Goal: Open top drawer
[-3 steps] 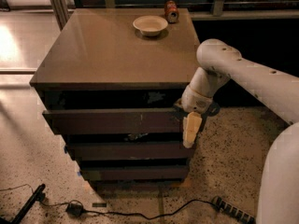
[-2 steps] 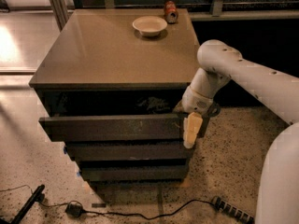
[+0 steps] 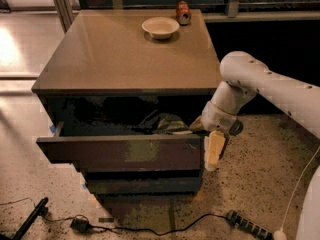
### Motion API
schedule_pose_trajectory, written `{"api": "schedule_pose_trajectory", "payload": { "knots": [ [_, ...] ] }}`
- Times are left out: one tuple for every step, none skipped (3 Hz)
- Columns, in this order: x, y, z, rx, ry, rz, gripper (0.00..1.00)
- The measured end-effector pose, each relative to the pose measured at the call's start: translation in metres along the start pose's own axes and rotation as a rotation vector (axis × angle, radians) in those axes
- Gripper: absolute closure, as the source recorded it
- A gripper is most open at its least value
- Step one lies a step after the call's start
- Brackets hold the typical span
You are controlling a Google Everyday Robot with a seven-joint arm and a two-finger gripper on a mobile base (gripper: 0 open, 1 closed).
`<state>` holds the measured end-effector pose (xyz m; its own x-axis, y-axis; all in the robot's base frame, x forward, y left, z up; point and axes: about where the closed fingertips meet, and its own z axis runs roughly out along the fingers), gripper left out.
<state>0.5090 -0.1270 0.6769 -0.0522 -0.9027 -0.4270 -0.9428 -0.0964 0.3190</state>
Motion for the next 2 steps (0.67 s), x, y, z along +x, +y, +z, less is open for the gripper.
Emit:
{"api": "schedule_pose_trajectory", "payload": {
  "knots": [
    [0.0158, 0.0243, 0.0144, -0.022, -0.002, -0.003, 0.00],
    [0.0149, 0.0231, 0.0142, -0.022, -0.002, -0.003, 0.00]
  ]
}}
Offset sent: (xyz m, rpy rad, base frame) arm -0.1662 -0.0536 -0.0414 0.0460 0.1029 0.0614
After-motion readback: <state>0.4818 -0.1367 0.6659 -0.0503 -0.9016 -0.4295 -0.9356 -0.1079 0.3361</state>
